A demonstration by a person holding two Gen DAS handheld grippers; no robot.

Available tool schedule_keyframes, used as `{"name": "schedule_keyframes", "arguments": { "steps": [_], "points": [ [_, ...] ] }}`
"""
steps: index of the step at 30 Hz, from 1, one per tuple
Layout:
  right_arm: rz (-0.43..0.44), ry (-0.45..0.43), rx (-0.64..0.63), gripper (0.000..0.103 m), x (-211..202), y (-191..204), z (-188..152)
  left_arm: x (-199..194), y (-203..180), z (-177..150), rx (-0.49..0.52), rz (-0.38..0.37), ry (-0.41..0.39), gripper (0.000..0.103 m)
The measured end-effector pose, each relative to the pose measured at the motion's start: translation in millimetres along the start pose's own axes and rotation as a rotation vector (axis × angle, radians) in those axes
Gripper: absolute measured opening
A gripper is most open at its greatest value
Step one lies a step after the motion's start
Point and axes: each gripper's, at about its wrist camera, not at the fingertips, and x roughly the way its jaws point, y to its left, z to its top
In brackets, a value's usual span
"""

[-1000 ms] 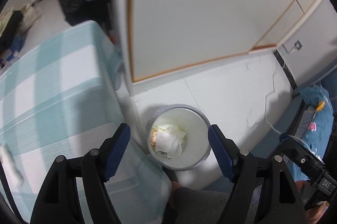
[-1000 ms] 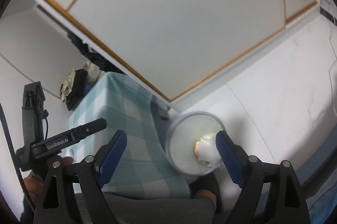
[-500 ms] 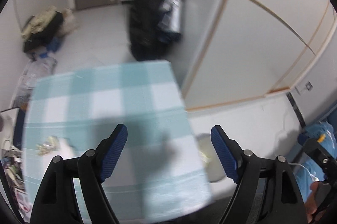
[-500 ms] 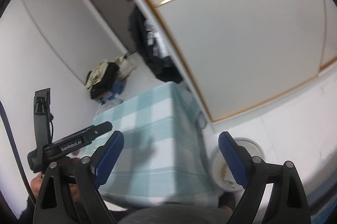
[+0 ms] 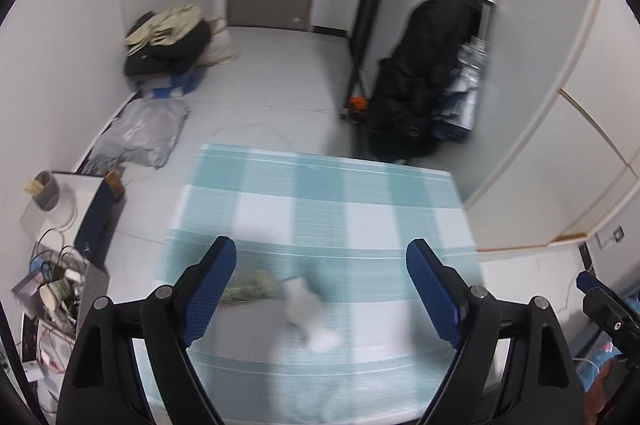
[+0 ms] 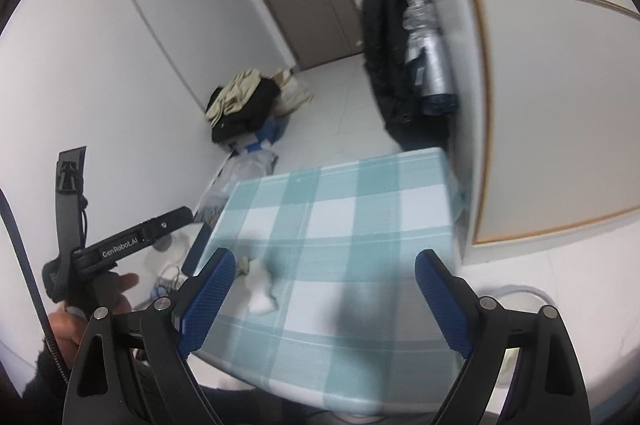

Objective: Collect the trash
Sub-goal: 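Move both grippers back over the table toward the remaining trash, then grasp the white foam piece with the right gripper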

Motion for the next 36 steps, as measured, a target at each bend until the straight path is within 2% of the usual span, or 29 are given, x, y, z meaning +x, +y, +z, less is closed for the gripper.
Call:
{"name": "schedule_keyframes", "arguments": {
  "steps": [4,8,10,15,19,23,28,30,36],
  "points": [
    [0.032,0.038,-0.037,0.092,32,25,5,4,31,-3,-0.039,0.037,0.011,0.085],
    [0.012,0.097,-0.104,0.092,60,48,5,15,65,-6,-0.133,0.026,0.037,0.085],
    [0.009,0.124,-0.142,0.092,75,57,4,16,76,-5,-0.148,0.034,0.037,0.085],
    [0.011,0.228,-0.236,0.091,124,79,3,14,96,-2,-0.153,0.061,0.011,0.085],
    [0.027,0.335,-0.278,0.09,166,90,-3,21,120,-4,-0.234,0.05,0.041,0.085],
    [0.034,0.416,-0.328,0.089,206,98,-13,30,137,-2,-0.293,0.07,0.067,0.085],
    [0.048,0.487,-0.391,0.076,241,109,-26,30,142,0,-0.304,0.07,0.07,0.085],
    [0.063,0.501,-0.4,0.074,248,110,-29,33,143,0,-0.304,0.074,0.077,0.085],
    [0.093,0.544,-0.402,0.057,260,111,-36,44,143,-2,-0.293,0.069,0.123,0.085]
  ]
}}
